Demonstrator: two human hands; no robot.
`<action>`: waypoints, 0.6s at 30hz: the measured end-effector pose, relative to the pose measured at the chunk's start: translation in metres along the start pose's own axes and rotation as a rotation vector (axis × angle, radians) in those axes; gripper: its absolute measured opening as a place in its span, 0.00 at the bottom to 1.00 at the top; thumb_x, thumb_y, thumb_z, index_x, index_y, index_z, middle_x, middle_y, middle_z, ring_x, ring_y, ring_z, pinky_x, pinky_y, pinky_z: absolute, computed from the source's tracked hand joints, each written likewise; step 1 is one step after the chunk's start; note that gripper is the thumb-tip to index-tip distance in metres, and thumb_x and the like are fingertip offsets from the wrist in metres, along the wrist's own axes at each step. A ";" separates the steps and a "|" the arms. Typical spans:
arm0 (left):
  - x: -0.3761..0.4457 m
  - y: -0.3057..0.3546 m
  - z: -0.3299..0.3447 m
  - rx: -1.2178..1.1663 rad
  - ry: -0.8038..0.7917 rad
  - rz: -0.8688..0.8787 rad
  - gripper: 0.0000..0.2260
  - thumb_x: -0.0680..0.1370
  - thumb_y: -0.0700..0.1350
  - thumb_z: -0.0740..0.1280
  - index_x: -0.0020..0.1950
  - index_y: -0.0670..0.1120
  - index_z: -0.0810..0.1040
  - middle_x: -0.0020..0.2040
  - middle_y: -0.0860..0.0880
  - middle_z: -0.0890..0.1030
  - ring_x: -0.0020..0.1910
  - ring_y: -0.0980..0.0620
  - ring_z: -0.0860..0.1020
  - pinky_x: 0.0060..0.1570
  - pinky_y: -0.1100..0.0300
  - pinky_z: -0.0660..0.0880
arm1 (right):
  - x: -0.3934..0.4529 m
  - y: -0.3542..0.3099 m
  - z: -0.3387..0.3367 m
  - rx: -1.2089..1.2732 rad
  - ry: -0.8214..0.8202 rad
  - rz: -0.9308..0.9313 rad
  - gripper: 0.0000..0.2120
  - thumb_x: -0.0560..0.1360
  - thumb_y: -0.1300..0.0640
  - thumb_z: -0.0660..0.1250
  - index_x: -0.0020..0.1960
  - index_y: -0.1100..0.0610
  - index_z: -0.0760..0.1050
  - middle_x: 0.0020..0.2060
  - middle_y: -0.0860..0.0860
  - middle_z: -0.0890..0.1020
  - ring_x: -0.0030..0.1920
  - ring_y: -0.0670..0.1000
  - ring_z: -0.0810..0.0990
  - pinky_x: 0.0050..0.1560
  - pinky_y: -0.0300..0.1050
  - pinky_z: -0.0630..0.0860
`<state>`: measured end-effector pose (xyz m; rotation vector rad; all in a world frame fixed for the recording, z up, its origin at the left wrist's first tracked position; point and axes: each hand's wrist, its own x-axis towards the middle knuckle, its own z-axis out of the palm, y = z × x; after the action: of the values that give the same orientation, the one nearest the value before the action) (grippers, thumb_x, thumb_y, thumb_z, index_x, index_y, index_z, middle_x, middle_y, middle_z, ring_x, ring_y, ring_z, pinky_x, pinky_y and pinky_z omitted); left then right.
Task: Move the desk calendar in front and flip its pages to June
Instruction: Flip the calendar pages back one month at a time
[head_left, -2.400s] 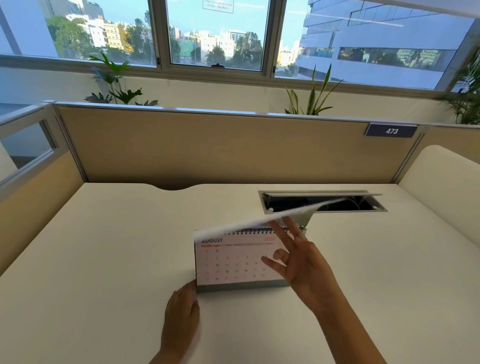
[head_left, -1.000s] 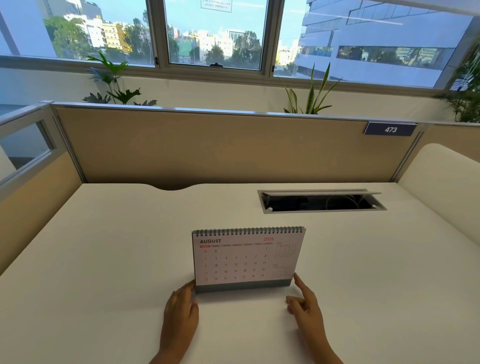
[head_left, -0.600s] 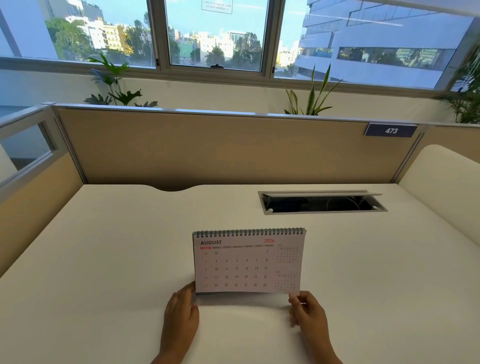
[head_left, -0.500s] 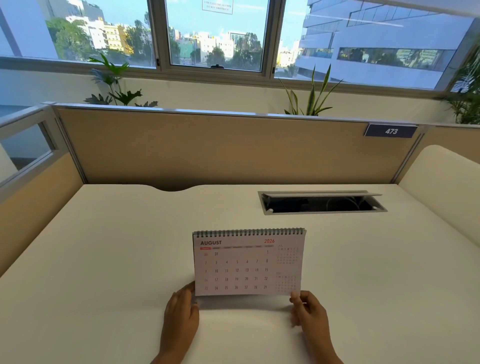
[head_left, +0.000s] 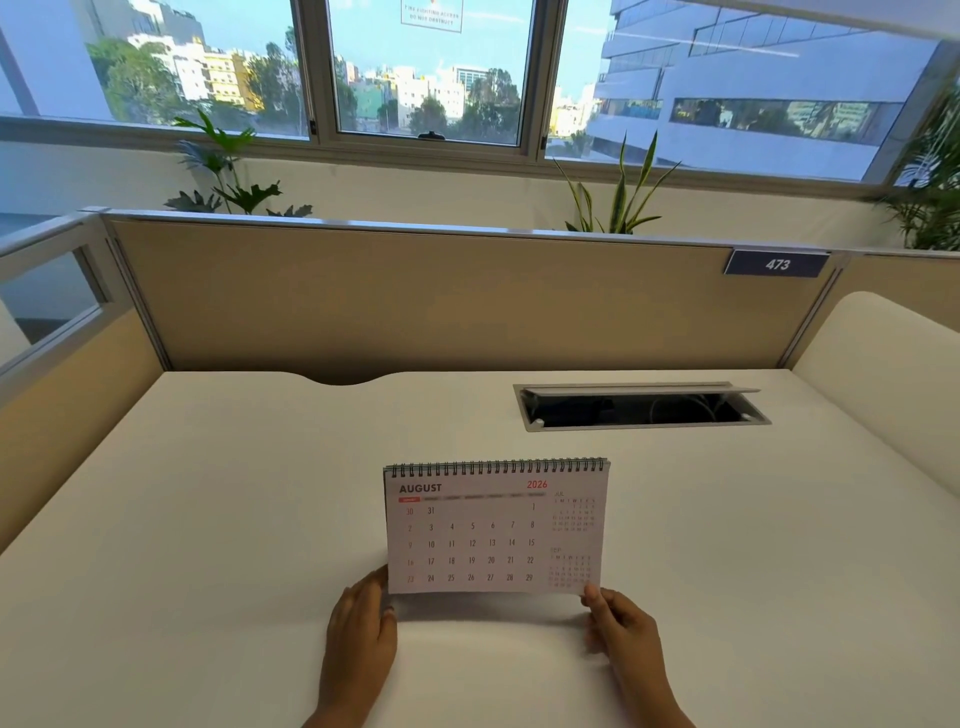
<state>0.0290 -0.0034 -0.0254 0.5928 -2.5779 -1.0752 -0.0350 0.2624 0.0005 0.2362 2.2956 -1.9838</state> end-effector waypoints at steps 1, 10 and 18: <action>0.000 0.000 0.000 -0.005 -0.001 -0.001 0.19 0.72 0.31 0.62 0.62 0.43 0.70 0.58 0.40 0.76 0.57 0.37 0.72 0.61 0.40 0.68 | 0.000 -0.001 0.000 0.006 0.001 0.002 0.08 0.73 0.57 0.66 0.38 0.59 0.81 0.32 0.57 0.78 0.24 0.46 0.75 0.30 0.44 0.75; -0.002 0.004 -0.004 -0.033 0.001 0.004 0.20 0.72 0.31 0.62 0.62 0.44 0.70 0.59 0.41 0.76 0.58 0.38 0.71 0.62 0.41 0.67 | -0.015 -0.011 0.002 0.198 -0.017 0.017 0.15 0.66 0.48 0.73 0.47 0.56 0.82 0.37 0.54 0.85 0.35 0.53 0.80 0.34 0.42 0.81; -0.001 0.004 -0.005 -0.021 0.014 0.014 0.22 0.69 0.28 0.64 0.61 0.43 0.72 0.56 0.41 0.78 0.55 0.39 0.74 0.57 0.45 0.71 | -0.014 -0.023 0.005 0.165 0.084 0.026 0.05 0.70 0.61 0.70 0.41 0.64 0.78 0.36 0.58 0.81 0.36 0.55 0.76 0.34 0.42 0.78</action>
<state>0.0312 -0.0035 -0.0192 0.5748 -2.5525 -1.0884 -0.0260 0.2535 0.0248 0.3672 2.1645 -2.1921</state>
